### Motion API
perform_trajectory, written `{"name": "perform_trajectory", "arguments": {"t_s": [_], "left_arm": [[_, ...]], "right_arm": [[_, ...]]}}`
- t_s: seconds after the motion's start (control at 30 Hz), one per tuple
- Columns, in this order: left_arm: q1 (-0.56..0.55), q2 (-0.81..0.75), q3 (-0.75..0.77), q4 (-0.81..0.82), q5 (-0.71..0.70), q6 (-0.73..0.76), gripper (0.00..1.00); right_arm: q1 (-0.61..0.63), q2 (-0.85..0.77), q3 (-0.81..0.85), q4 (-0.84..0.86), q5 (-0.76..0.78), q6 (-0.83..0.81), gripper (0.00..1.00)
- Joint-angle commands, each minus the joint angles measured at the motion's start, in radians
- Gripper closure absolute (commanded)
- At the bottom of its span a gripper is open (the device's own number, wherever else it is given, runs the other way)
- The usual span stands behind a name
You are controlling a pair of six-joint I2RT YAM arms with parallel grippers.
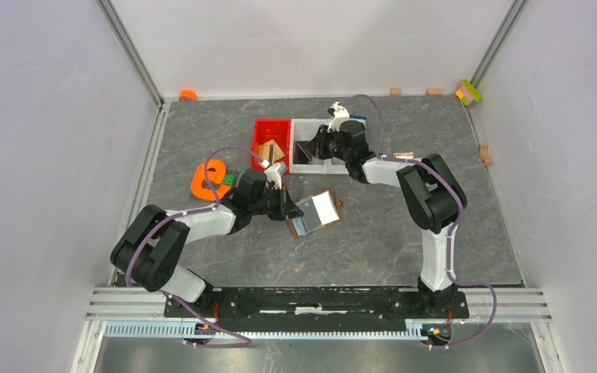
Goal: Take the credit cards out of the card holder
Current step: Place the credit card in the storage box, then remove the credit card from the card holder.
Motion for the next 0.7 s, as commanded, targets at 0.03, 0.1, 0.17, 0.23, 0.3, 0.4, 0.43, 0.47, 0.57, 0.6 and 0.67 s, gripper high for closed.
{"name": "perform_trajectory", "arguments": {"t_s": [0.03,0.1,0.17,0.23,0.3,0.4,0.43,0.47,0.57,0.6,0.67], "left_arm": [[-0.006,-0.011,-0.009,-0.019,-0.062,0.062,0.97],[-0.010,-0.005,-0.006,-0.019,-0.065,0.064,0.96],[-0.009,0.007,0.002,-0.019,-0.066,0.065,0.96],[-0.010,0.026,0.017,-0.027,-0.068,0.071,0.96],[-0.010,0.048,0.031,-0.033,-0.067,0.079,0.95],[-0.009,0.074,0.056,-0.049,-0.066,0.088,0.95],[-0.010,0.080,0.062,-0.052,-0.065,0.090,0.95],[-0.009,0.083,0.065,-0.055,-0.066,0.091,0.95],[-0.009,0.096,0.091,-0.081,-0.067,0.102,0.94],[-0.009,0.103,0.105,-0.096,-0.068,0.107,0.93],[-0.009,0.115,0.127,-0.116,-0.065,0.113,0.92]], "right_arm": [[0.004,-0.024,0.046,-0.073,0.089,-0.066,0.59],[0.005,-0.052,0.025,-0.072,0.099,-0.077,0.55],[0.007,-0.095,-0.003,-0.073,0.103,-0.096,0.54],[0.011,-0.157,-0.037,-0.082,0.108,-0.121,0.54],[0.019,-0.229,-0.089,-0.088,0.120,-0.155,0.53],[0.036,-0.335,-0.180,-0.087,0.148,-0.205,0.51],[0.042,-0.359,-0.202,-0.101,0.153,-0.220,0.51],[0.048,-0.385,-0.224,-0.114,0.160,-0.229,0.52],[0.077,-0.468,-0.330,-0.105,0.170,-0.247,0.51],[0.090,-0.493,-0.365,-0.102,0.173,-0.251,0.50],[0.113,-0.546,-0.432,-0.098,0.182,-0.259,0.47]]}}
